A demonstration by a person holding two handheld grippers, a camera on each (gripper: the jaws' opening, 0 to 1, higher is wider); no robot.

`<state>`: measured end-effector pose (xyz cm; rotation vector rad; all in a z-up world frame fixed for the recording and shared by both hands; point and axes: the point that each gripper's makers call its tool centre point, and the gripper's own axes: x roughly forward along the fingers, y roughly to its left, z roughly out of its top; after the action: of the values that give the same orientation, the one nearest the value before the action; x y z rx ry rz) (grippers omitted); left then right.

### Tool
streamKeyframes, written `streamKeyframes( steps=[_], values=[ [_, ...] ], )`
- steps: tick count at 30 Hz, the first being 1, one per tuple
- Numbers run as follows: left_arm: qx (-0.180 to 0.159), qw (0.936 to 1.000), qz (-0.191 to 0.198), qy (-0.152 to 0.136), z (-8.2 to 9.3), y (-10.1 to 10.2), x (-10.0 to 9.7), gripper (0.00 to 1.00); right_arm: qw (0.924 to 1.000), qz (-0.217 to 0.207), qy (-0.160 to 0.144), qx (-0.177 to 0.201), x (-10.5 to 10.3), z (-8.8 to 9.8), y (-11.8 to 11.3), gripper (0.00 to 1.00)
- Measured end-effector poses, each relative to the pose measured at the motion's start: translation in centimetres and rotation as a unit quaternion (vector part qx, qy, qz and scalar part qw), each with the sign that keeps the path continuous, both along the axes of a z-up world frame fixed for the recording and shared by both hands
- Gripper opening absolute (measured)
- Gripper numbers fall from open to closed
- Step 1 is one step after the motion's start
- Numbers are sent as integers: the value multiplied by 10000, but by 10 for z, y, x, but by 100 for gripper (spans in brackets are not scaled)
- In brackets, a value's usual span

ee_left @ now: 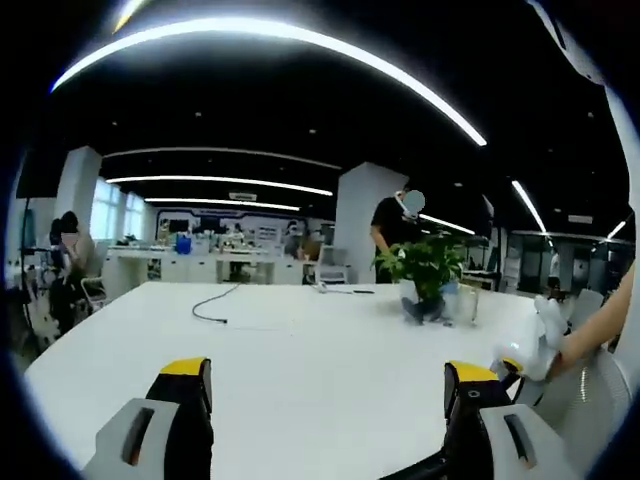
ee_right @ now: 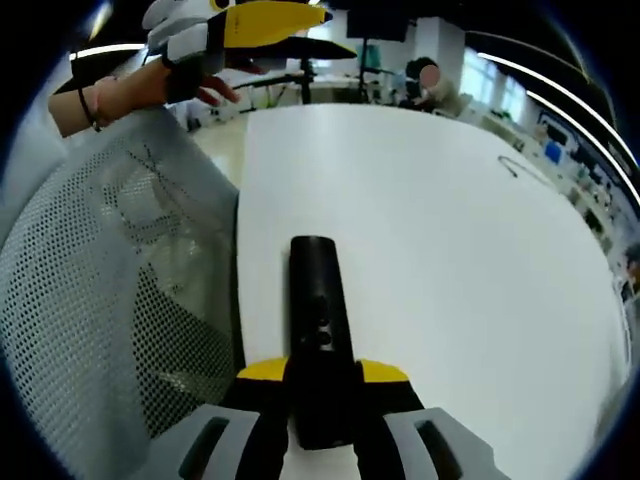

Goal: Press the specified remote control buttons in sequence, fully releasing each button before pressing the next.

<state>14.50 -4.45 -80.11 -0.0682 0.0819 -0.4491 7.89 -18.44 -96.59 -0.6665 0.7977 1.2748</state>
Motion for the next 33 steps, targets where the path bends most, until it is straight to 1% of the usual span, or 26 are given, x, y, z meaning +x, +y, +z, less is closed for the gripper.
streamKeyframes(
  steps=[3,6,9,12,21,26,33],
  values=[
    [-64,9999,87,-90,5,3,0,100,10000,38,38,-63,4,0,-2,21],
    [22,9999,111,-100,5,3,0,100,9997,86,-51,-224,13,-1,-6,21],
    [89,9999,78,-44,2,1,0,100,9995,98,-49,-285,23,-1,-10,21],
    [131,9997,13,186,-7,-1,1,100,9994,95,-40,-319,32,-1,-12,21],
    [130,9998,25,173,-7,0,1,100,9993,81,-32,-374,54,-2,-17,21],
    [133,9997,38,216,-9,1,2,100,9992,99,-23,-388,63,-2,-16,21],
    [88,9996,73,277,-12,5,3,100,9993,122,-16,-362,83,-2,-14,21]
  ],
)
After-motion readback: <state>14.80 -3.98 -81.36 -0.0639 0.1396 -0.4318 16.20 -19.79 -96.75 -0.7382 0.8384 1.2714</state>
